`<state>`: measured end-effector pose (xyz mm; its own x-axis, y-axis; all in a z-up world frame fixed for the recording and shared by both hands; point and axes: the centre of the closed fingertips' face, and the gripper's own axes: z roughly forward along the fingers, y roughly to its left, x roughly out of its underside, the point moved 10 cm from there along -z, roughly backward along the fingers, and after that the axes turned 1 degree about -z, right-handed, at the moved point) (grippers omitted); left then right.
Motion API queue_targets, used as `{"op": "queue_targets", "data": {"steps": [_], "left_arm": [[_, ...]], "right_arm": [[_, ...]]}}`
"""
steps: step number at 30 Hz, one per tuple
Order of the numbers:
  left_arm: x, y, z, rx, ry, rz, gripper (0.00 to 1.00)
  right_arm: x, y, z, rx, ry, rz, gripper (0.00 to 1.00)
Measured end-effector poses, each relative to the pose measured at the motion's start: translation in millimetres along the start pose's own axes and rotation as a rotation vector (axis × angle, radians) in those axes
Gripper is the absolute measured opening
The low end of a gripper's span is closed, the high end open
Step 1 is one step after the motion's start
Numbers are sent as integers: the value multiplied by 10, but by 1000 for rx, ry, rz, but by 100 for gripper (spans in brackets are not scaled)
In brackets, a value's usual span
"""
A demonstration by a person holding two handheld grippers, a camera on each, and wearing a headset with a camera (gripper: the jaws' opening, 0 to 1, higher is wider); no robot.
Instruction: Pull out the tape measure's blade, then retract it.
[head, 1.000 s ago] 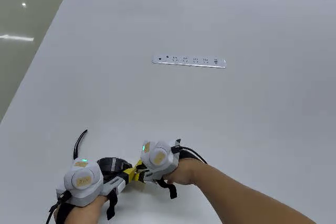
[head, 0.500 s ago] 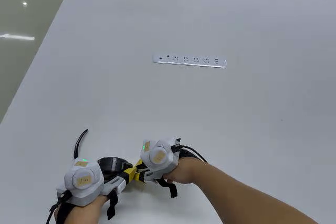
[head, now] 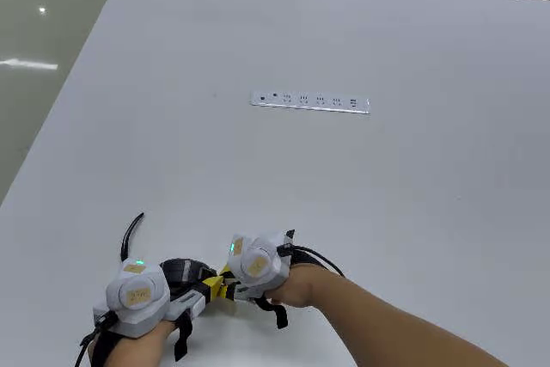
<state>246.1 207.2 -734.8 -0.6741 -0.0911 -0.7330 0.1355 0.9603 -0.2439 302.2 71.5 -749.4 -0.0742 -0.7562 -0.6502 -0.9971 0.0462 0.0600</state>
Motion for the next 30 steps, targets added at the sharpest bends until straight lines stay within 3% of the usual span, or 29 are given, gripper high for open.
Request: {"op": "queue_targets", "data": {"steps": [11, 13, 15, 16, 17, 18, 20, 22, 23, 26, 27, 30], "left_arm": [[5, 2, -2, 7, -19, 4, 64], [0, 14, -7, 22, -10, 4, 64], [7, 34, -28, 45, 35, -29, 64], [10, 55, -37, 45, 47, -17, 64], [4, 111, -65, -2, 53, 54, 67], [-10, 128, -74, -14, 39, 93, 73], [-17, 158, -93, 7, 57, 62, 80], [-30, 198, -107, 61, 87, 26, 83], [-38, 201, -116, 78, 100, 37, 86], [-54, 191, -153, 135, 73, 151, 99], [-45, 180, -187, 169, 103, 182, 100], [-51, 184, -224, 214, 114, 168, 100]], "right_arm": [[-4, -10, 5, -12, 1, -15, 15], [-10, -10, 4, -15, 4, -29, 15], [-8, -11, 6, -11, 7, -27, 15], [-7, -10, 7, -9, 9, -27, 15], [-4, -7, 6, -4, 11, -32, 16], [-3, -3, 0, 1, 15, -41, 16], [-1, -5, -24, 12, 18, -53, 18], [-4, -18, -71, 19, 15, -54, 20], [-4, -21, -93, 20, 14, -51, 20], [7, -27, -160, 35, 5, -34, 22], [12, -26, -199, 43, -3, -24, 22], [32, -17, -292, 59, -8, -13, 26]]}}
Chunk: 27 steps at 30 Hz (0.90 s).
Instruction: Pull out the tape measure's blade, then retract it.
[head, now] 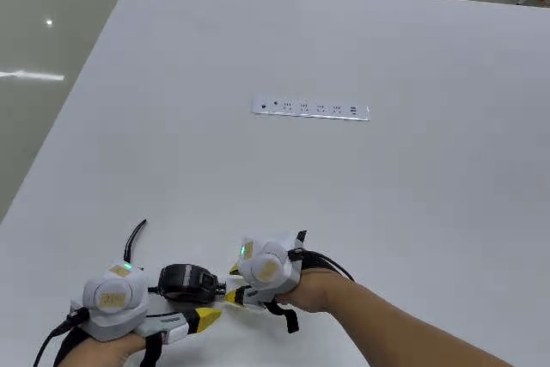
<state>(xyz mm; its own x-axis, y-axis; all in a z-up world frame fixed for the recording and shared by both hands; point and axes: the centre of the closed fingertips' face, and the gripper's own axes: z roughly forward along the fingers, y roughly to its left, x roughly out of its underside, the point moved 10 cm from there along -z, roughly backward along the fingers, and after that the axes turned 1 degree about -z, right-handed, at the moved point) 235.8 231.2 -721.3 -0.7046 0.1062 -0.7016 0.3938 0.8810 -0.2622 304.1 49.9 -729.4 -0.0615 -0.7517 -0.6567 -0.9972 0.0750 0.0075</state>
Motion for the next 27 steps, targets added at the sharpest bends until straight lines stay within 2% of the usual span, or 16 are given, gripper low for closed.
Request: {"op": "queue_targets", "data": {"steps": [6, 10, 11, 12, 15, 16, 17, 19, 24, 27], "left_arm": [[-21, 123, -99, -16, -28, 15, 100], [-94, 196, -207, -19, -118, -40, 99], [-101, 208, -233, -19, -129, -45, 98], [-101, 213, -263, -20, -125, -29, 98], [-137, 204, -359, -85, -140, 123, 100], [-139, 189, -377, -79, -144, 138, 100], [-136, 167, -399, -52, -160, 117, 100], [-125, 180, -413, -9, -172, 68, 100], [-86, 234, -469, 1, -176, 51, 100], [-52, 250, -498, -10, -156, 79, 100]], "right_arm": [[-20, 30, -251, 31, -34, 12, 29], [12, 93, -450, 65, -69, 8, 31], [28, 114, -489, 72, -74, 7, 32], [49, 152, -556, 82, -80, 7, 32], [116, 217, -715, 112, -109, 22, 33], [142, 228, -765, 124, -112, 30, 34], [183, 237, -843, 152, -125, 50, 35], [260, 263, -957, 172, -141, 89, 36], [447, 371, -1191, 228, -151, 133, 42], [545, 442, -1298, 254, -159, 154, 47]]}}
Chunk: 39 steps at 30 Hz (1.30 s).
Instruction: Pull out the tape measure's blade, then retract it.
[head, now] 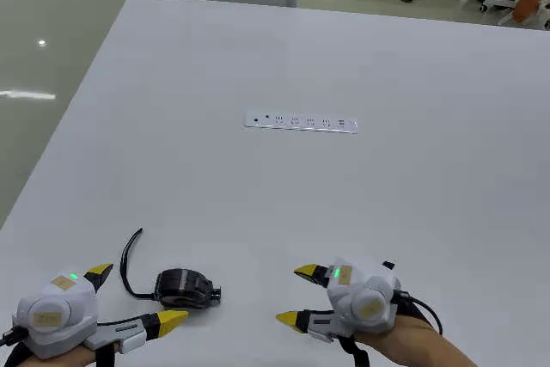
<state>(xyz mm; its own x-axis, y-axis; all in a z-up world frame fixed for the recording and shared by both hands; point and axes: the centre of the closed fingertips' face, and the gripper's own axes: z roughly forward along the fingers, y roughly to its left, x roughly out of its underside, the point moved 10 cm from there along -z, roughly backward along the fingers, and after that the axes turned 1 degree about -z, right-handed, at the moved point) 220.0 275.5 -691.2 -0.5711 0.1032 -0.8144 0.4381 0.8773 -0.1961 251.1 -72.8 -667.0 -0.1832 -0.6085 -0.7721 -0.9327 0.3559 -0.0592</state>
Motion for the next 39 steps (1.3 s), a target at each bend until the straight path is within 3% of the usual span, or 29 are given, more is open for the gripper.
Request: {"op": "queue_targets", "data": {"steps": [2, 3, 6, 9, 18, 21, 23, 26, 31, 35, 39], "left_arm": [[10, 43, -43, -37, 16, 68, 100], [15, 51, -51, -37, 22, 70, 100], [31, 86, -106, -22, 24, 45, 100], [25, 113, -159, -11, 6, 21, 100], [101, -34, -266, 27, -13, 49, 100], [122, -75, -294, 45, 16, 69, 99], [132, -80, -312, 36, 35, 85, 93], [132, -71, -315, 43, 28, 68, 100], [137, -26, -357, 39, 30, 72, 100], [123, 18, -411, 31, 16, 72, 100], [109, 52, -457, 14, 6, 78, 100]], "right_arm": [[62, 9, -80, 23, 1, 15, 50], [96, 6, -113, 36, 0, 24, 51], [190, -19, -238, 99, -13, 32, 54], [319, -30, -352, 122, -16, 103, 59], [660, -76, -729, 198, -53, 223, 78], [725, -86, -829, 216, -49, 237, 84], [776, -103, -881, 222, -39, 262, 87], [820, -130, -948, 241, -33, 267, 91], [921, -162, -1036, 263, -31, 283, 96], [1022, -124, -1083, 259, 4, 254, 100], [1058, -97, -1146, 268, -5, 243, 100]]}}
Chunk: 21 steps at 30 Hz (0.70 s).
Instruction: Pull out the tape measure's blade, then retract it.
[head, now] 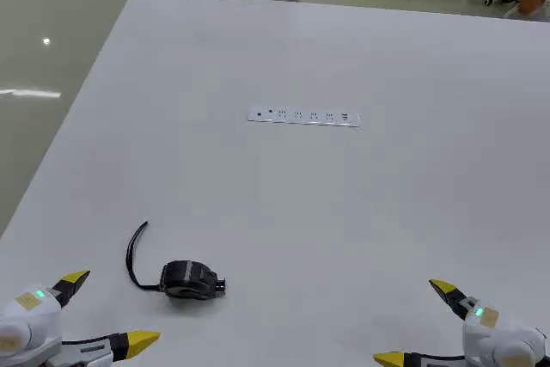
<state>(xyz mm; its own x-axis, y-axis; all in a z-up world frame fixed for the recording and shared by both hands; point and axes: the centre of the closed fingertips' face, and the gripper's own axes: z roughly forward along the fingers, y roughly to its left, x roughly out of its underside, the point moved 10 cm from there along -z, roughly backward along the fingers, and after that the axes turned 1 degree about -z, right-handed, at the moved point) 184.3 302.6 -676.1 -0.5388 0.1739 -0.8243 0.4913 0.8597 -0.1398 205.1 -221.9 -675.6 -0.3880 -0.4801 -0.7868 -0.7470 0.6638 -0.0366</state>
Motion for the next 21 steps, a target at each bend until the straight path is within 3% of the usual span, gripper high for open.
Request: {"op": "queue_targets", "data": {"steps": [7, 21], "left_arm": [[30, 52, -44, -7, -5, 8, 100], [4, 102, -48, -12, -10, 12, 100]], "right_arm": [[-37, 8, -13, 4, -18, -7, 100], [0, 75, -1, -15, 8, -8, 100]]}}
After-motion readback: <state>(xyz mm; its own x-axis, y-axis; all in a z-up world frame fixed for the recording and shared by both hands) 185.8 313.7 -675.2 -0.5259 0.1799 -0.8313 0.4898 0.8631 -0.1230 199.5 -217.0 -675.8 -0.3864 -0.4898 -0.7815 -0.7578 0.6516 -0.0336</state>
